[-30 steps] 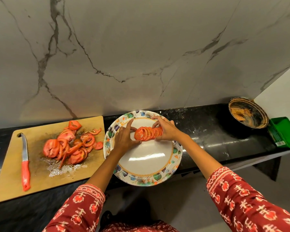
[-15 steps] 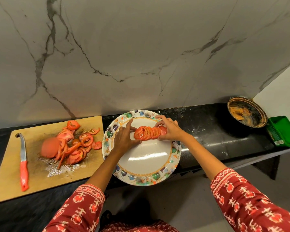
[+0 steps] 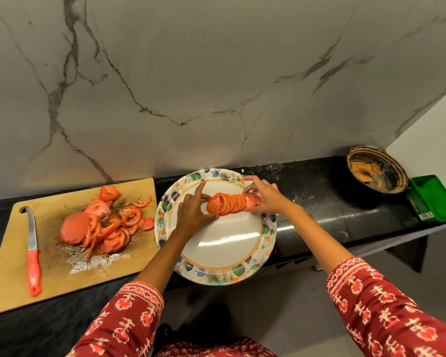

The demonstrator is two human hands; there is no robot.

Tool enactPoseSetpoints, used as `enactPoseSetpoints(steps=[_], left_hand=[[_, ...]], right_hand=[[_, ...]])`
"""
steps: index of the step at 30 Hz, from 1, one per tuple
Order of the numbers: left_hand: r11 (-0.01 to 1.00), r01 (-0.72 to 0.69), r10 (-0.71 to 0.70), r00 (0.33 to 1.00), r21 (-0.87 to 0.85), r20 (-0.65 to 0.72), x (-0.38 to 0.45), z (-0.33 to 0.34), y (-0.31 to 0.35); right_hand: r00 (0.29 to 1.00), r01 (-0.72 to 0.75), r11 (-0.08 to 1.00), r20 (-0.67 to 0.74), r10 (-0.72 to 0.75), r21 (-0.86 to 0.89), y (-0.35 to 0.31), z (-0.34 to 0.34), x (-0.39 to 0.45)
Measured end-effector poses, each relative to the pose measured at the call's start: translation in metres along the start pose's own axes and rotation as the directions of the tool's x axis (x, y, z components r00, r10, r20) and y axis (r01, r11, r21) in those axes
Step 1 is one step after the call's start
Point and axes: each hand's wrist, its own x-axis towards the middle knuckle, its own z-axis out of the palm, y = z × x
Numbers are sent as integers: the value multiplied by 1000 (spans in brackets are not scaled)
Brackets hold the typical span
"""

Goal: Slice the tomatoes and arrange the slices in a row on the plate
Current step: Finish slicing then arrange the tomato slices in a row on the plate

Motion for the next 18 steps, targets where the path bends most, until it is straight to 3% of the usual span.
enactPoseSetpoints(steps=[18], left_hand=[[996, -57, 52, 997, -75, -62, -2, -2, -2]], right_hand=[[999, -14, 999, -48, 12, -46, 16, -9, -10]])
